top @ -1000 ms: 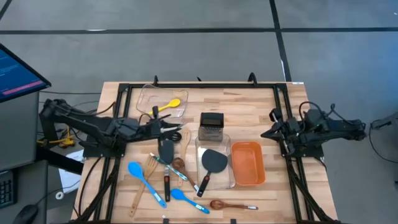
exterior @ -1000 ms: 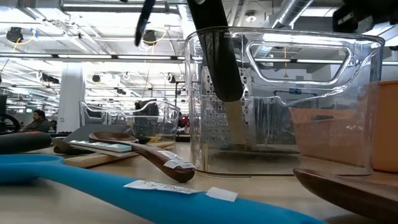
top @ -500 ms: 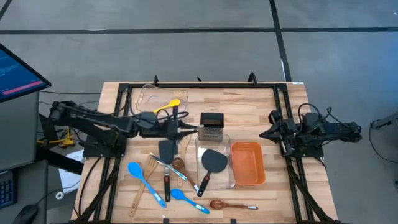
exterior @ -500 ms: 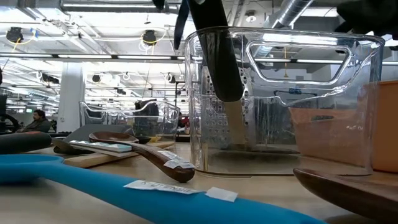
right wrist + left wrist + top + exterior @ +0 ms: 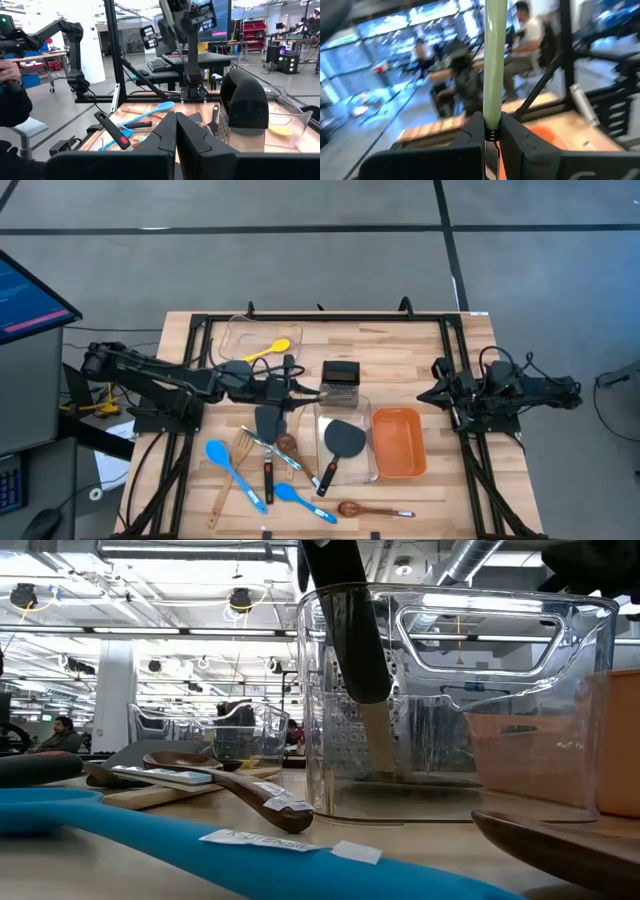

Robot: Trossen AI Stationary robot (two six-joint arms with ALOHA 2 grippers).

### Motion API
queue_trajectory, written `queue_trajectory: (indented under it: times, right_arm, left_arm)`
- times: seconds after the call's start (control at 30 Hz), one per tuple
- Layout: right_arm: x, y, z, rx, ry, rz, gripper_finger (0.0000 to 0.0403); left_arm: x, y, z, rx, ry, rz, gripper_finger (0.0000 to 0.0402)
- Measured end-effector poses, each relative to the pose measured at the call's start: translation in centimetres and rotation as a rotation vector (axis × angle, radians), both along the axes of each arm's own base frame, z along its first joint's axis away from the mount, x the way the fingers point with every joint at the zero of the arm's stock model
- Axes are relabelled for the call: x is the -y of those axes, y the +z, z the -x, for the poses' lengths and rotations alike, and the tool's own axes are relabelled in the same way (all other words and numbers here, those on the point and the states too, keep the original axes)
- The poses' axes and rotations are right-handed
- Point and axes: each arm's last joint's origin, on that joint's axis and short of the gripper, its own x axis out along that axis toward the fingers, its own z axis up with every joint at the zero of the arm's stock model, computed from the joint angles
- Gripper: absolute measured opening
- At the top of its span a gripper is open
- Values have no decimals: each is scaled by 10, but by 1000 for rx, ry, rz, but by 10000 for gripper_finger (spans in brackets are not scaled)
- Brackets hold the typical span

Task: Pick & Place Kitchen Items
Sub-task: Put the green knife into the orange bin

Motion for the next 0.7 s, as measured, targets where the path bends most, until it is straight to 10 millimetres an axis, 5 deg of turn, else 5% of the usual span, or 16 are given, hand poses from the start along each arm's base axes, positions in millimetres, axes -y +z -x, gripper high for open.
queue_trajectory:
  times: [0.33,0.7]
  right_arm:
    - [0,-6,-2,-39,0,6,1]
    - [0,-4,-4,-46,3,-124,1]
  left_arm:
    - [18,-3,5,35,-124,9,7]
    - [20,0,6,60,-60,16,7]
